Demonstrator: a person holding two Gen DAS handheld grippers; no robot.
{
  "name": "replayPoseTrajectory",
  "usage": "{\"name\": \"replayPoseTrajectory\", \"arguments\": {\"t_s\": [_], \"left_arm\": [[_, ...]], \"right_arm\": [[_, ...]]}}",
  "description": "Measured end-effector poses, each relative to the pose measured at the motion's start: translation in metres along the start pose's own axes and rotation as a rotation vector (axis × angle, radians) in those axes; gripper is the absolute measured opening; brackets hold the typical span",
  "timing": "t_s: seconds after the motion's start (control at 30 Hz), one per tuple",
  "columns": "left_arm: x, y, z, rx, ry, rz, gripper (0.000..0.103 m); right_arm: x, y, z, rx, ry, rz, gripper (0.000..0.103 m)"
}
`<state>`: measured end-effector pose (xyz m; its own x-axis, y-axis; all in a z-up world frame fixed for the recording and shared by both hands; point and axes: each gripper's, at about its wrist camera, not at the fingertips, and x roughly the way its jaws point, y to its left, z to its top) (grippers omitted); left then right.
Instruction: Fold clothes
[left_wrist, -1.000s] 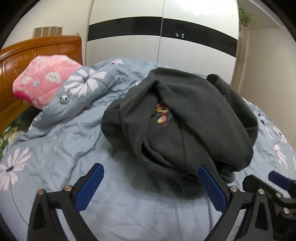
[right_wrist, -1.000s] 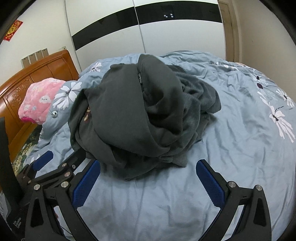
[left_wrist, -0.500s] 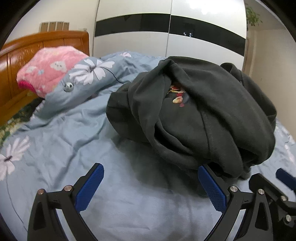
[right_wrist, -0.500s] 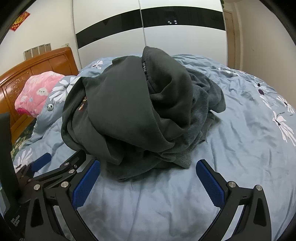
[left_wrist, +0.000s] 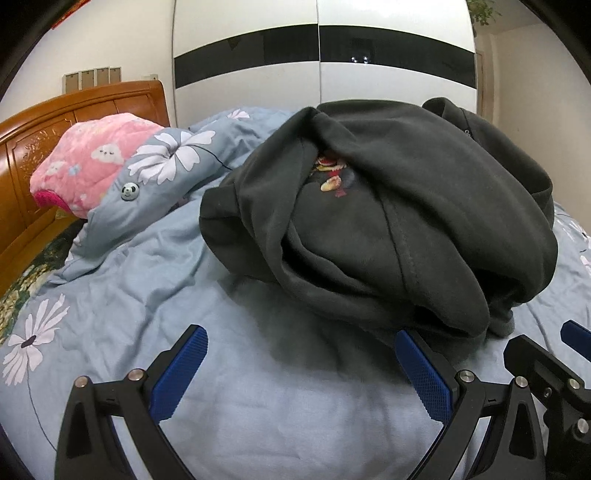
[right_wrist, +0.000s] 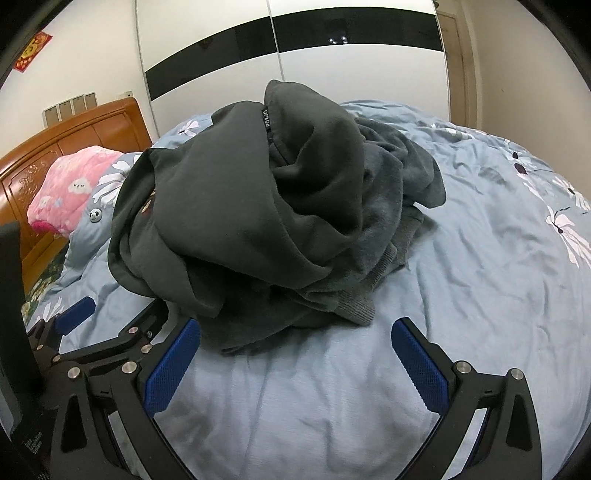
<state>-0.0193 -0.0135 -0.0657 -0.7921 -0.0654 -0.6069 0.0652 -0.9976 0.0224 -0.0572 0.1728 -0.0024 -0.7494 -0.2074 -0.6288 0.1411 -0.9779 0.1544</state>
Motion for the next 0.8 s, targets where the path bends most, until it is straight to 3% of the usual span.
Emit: {"name": "replayPoseTrajectory", "arguments": {"t_s": [0.8], "left_arm": [[0.0026,0.0058,-0.0018,-0.017,0.019,-0.023,0.103]], "right_arm": [[0.0,0.0056,-0.004,-0.041,0.005,-0.023,0.103]]}}
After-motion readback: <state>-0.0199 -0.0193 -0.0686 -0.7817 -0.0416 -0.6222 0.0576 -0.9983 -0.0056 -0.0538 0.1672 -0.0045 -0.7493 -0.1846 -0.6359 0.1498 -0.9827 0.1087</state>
